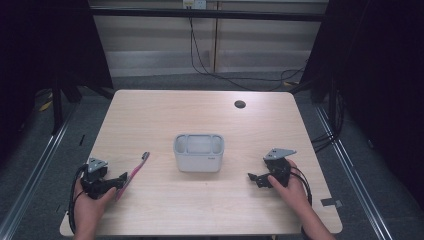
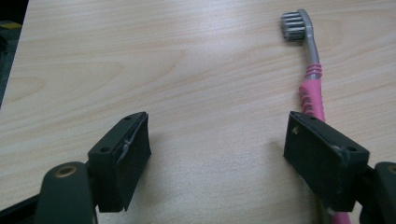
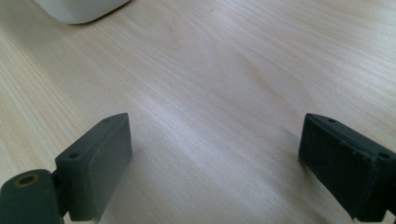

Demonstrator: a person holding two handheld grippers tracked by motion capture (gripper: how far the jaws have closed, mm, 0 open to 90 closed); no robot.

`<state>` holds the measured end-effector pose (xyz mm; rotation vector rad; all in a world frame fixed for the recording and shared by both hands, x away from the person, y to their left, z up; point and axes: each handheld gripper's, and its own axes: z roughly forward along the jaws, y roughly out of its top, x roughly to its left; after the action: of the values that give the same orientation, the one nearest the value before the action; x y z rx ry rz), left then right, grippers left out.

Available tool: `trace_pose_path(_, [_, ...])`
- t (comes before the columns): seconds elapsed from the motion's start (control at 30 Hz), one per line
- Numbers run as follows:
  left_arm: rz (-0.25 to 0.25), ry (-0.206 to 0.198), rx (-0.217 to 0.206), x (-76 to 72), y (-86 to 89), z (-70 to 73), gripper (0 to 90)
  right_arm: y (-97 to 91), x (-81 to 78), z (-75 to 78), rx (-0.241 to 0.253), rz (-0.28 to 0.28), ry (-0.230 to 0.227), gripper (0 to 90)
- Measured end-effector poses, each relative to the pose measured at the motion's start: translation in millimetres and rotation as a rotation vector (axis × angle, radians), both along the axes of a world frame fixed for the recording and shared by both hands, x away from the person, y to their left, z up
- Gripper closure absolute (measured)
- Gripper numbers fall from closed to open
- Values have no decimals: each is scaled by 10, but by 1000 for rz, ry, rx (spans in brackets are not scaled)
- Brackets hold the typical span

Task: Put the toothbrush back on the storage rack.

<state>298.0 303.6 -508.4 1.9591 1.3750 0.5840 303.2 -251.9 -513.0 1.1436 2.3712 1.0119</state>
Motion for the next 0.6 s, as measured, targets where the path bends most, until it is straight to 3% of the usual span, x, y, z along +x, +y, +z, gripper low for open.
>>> trace_pose_path(0.2, [-12, 11, -5, 14, 14, 9, 219, 1, -3, 2, 0, -3, 4, 89])
trace_pose_path(0.43, [-6, 135, -14, 61, -12, 134, 260, 1, -3, 2, 0, -3, 4, 90])
trace_pose_path(0.47, [-30, 168, -3, 70, -44, 161, 264, 0, -2, 1, 0, -2, 3, 89])
trace_pose_path(0.6, [-63, 207, 6, 93, -104, 194, 269, 1, -3, 2, 0, -3, 5, 90])
